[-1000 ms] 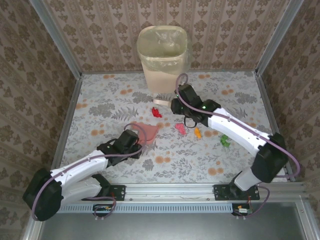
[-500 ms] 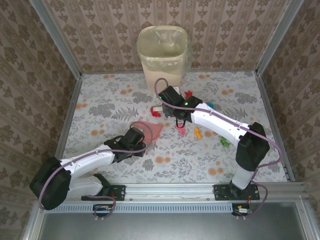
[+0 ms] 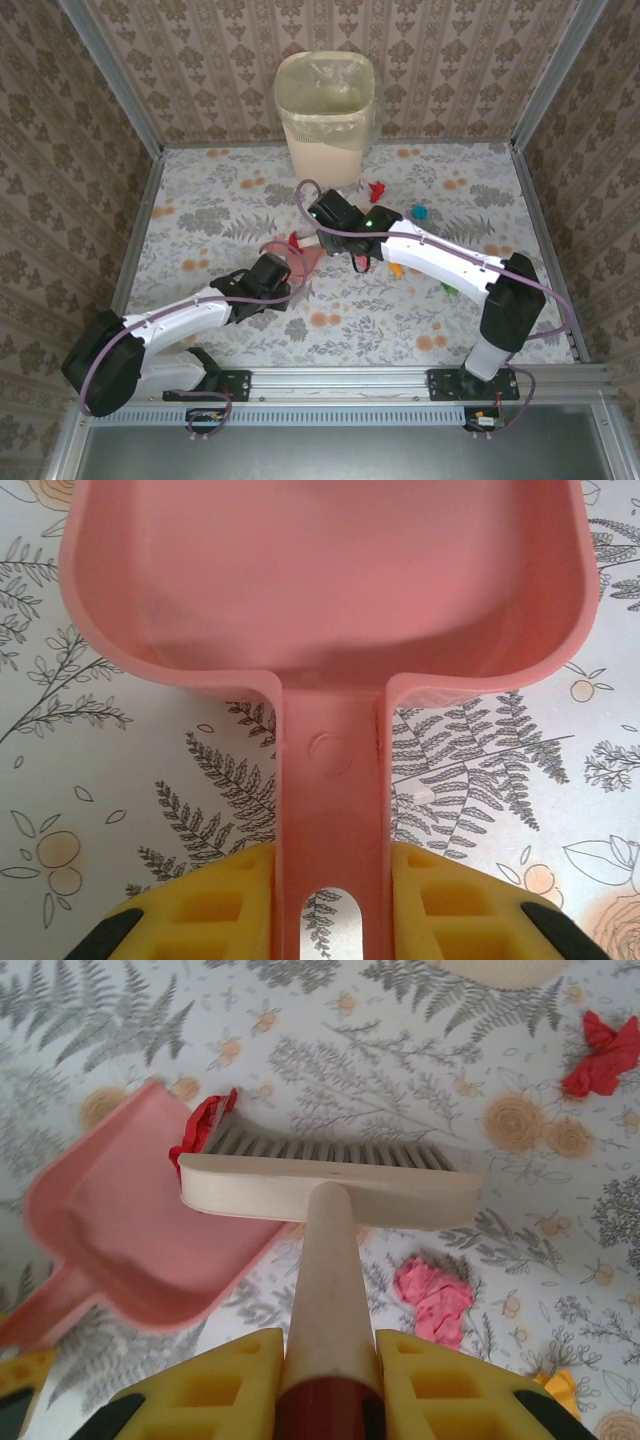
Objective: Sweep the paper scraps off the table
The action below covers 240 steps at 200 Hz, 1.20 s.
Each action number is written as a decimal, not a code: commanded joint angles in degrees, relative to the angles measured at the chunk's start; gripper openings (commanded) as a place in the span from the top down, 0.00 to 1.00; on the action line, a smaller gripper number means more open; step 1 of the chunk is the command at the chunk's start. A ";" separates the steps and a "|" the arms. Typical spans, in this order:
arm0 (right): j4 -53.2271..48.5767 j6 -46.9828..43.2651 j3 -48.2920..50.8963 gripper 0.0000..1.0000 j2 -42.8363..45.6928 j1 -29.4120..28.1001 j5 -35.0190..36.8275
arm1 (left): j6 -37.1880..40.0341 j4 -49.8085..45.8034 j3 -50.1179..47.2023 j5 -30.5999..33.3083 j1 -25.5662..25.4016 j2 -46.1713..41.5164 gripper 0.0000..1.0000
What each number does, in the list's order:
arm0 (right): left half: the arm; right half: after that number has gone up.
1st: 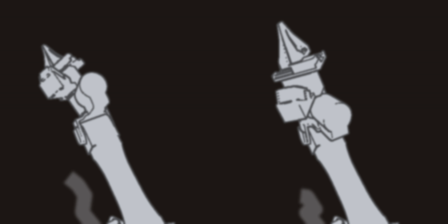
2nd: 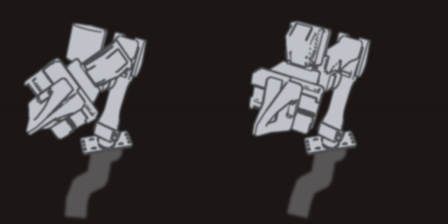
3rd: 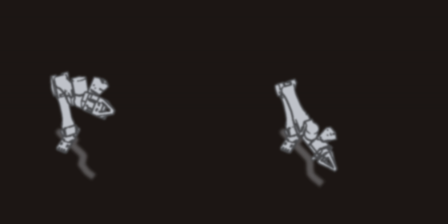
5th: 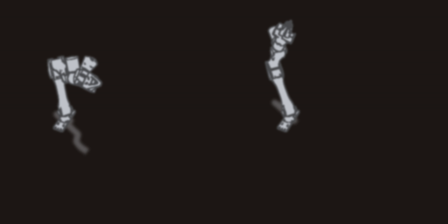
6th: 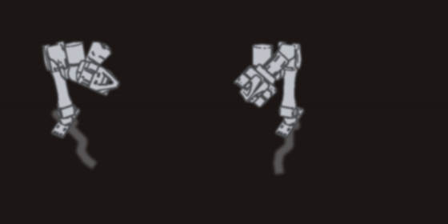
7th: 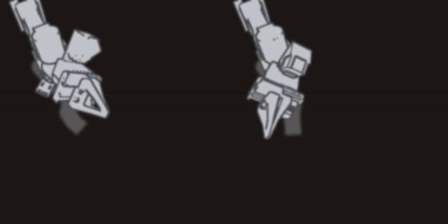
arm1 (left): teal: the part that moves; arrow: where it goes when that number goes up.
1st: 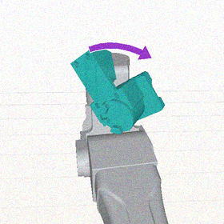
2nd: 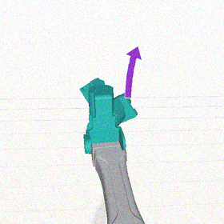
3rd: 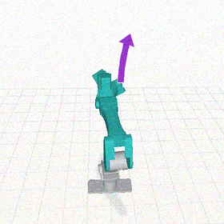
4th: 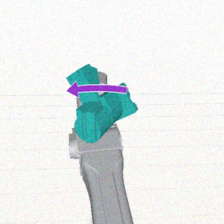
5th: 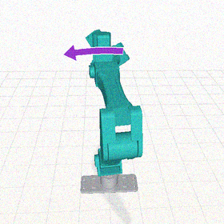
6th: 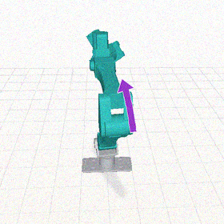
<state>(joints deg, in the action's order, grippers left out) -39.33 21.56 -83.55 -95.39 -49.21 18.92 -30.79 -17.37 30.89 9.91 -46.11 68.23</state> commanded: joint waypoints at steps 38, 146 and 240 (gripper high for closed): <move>0.93 -4.74 4.12 1.00 10.67 -1.25 0.21 | -0.43 -2.83 0.56 2.11 0.16 -0.99 1.00; 2.38 -4.14 -8.83 1.00 -6.67 -0.69 -0.19 | -0.14 -2.58 0.17 2.12 0.32 -1.81 1.00; 8.30 -7.25 8.42 1.00 9.51 -1.93 -0.11 | 0.03 -2.60 -0.38 2.41 0.49 -4.11 1.00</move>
<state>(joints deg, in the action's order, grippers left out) -33.89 15.99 -77.76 -91.44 -51.07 16.91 -30.81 -18.31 30.87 10.98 -46.04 65.87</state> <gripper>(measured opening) 0.242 0.254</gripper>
